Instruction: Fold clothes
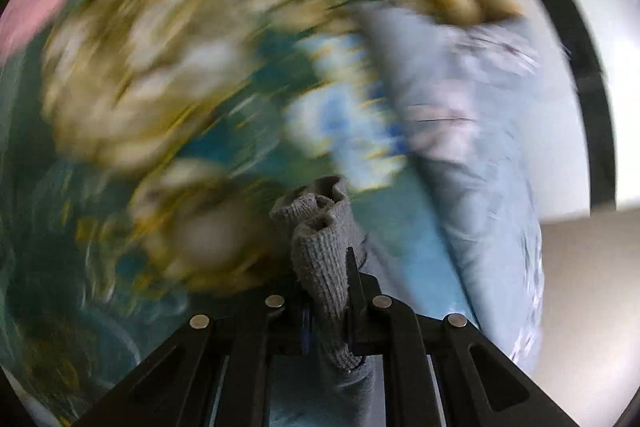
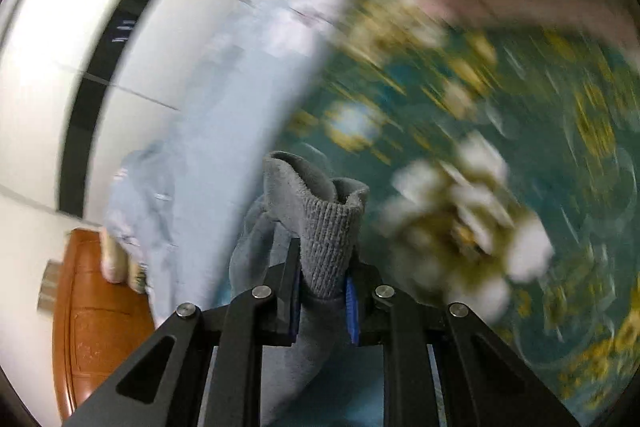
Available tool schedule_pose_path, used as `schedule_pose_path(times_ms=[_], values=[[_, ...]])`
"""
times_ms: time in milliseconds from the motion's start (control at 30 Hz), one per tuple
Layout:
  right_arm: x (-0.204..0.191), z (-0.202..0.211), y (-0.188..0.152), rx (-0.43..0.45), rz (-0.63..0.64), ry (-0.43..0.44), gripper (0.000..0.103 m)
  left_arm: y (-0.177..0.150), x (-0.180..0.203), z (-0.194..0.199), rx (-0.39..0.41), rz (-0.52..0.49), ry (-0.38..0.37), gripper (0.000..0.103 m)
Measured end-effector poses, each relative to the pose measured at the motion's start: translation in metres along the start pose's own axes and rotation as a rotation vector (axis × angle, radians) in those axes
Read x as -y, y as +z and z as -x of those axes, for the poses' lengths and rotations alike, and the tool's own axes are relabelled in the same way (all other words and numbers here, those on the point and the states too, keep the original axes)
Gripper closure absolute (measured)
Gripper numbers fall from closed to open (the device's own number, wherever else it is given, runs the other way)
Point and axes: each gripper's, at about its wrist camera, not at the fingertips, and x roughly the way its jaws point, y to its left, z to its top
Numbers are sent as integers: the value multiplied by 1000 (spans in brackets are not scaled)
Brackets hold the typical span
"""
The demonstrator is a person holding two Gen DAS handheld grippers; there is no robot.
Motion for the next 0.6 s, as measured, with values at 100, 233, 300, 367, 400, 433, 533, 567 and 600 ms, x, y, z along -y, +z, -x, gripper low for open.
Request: schedule_pose_path(times_ms=[100, 233, 300, 367, 400, 433, 533, 567, 600], values=[[28, -16, -14, -30, -65, -39, 84, -20, -27, -3, -12, 76, 29, 91], [26, -14, -21, -28, -47, -41, 84, -29, 6, 18, 28, -53, 38, 91], [17, -8, -21, -32, -11, -40, 79, -35, 41, 34, 70, -187, 30, 91], [7, -3, -23, -43, 33, -52, 72, -54, 90, 44, 98, -366, 8, 91], [3, 4, -26, -53, 56, -58, 69, -67, 118, 49, 109, -467, -8, 91], [2, 7, -26, -57, 72, -62, 61, -81, 141, 50, 105, -538, -39, 91], [3, 17, -28, -56, 114, -65, 46, -127, 205, 42, 67, -706, -137, 91], [4, 22, -30, -45, 123, -60, 45, -145, 220, 37, 40, -744, -162, 91], [5, 27, -32, -35, 133, -56, 45, -168, 237, 26, 7, -787, -192, 91]])
